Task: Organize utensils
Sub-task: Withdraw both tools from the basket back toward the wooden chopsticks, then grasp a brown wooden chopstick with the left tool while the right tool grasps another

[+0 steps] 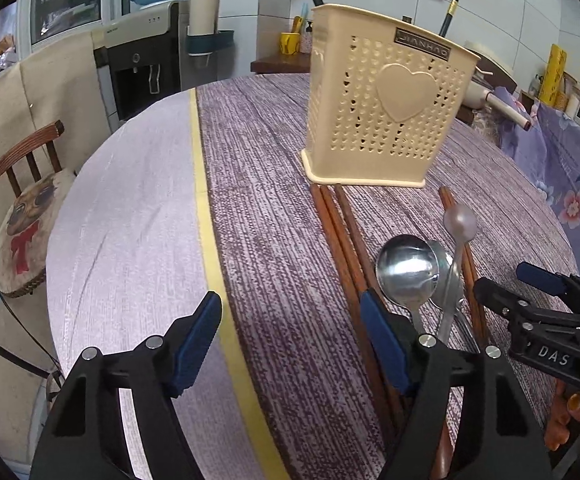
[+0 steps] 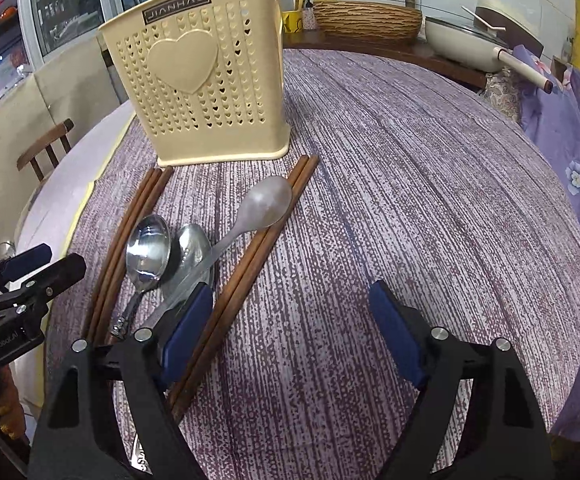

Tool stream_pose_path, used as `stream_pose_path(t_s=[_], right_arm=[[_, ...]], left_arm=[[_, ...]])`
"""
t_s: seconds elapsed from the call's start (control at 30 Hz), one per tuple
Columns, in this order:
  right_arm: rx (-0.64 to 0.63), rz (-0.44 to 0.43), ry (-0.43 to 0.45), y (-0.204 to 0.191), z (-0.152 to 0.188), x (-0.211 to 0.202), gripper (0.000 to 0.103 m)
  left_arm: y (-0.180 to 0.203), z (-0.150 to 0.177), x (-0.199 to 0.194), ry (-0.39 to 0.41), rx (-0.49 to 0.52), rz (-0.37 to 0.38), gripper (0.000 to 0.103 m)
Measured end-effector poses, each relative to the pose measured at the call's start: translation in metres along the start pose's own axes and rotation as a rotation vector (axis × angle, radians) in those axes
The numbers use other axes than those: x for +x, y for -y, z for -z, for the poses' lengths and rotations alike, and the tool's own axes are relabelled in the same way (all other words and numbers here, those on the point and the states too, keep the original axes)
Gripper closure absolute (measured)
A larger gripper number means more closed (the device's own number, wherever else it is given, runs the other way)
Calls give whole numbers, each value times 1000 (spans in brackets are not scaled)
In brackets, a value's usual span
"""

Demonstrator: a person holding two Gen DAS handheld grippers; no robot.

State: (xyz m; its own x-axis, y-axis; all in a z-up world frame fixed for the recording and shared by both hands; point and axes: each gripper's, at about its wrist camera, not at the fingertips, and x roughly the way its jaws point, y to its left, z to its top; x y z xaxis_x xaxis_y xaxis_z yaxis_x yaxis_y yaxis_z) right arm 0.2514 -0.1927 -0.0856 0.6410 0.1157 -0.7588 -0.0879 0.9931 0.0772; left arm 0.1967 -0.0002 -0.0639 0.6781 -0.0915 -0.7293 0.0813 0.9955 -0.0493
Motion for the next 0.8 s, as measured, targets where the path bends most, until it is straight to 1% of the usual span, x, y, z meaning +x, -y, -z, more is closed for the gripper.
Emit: stream_pose_path(t_s=[0.2, 0.27, 0.3, 0.37, 0.4, 0.47, 0.5, 0.53, 0.63, 0.67, 0.8], right_arm=[[-15, 29, -6, 6, 1, 0, 23], [-18, 26, -7, 8, 1, -1, 23], [-22, 32, -7, 9, 1, -2, 23], [-35, 53, -5, 11, 0, -4, 23], [-33, 53, -4, 14, 0, -4, 23], [-8, 47, -7, 22, -1, -6, 23], [7, 55, -3, 25, -1, -7, 28], [26, 55, 5, 29, -2, -9, 30], [80, 31, 19, 37, -6, -10, 34], [94, 19, 15, 38, -8, -8, 38], [120, -33, -15, 35, -16, 1, 44]], left_arm=[[11, -1, 7, -14, 39, -13, 33], [14, 1, 11, -29, 52, -19, 33], [15, 2, 11, -21, 54, -21, 33], [14, 1, 11, -19, 64, -56, 34], [11, 1, 10, -17, 64, -54, 34], [1, -1, 10, -25, 50, -83, 35], [-3, -1, 12, -34, 44, -105, 37], [-9, -2, 13, -37, 30, -108, 37], [-18, -4, 14, -42, -18, -81, 37], [-17, -6, 14, -36, -18, -75, 37], [-7, -14, 14, -19, 0, -63, 37]])
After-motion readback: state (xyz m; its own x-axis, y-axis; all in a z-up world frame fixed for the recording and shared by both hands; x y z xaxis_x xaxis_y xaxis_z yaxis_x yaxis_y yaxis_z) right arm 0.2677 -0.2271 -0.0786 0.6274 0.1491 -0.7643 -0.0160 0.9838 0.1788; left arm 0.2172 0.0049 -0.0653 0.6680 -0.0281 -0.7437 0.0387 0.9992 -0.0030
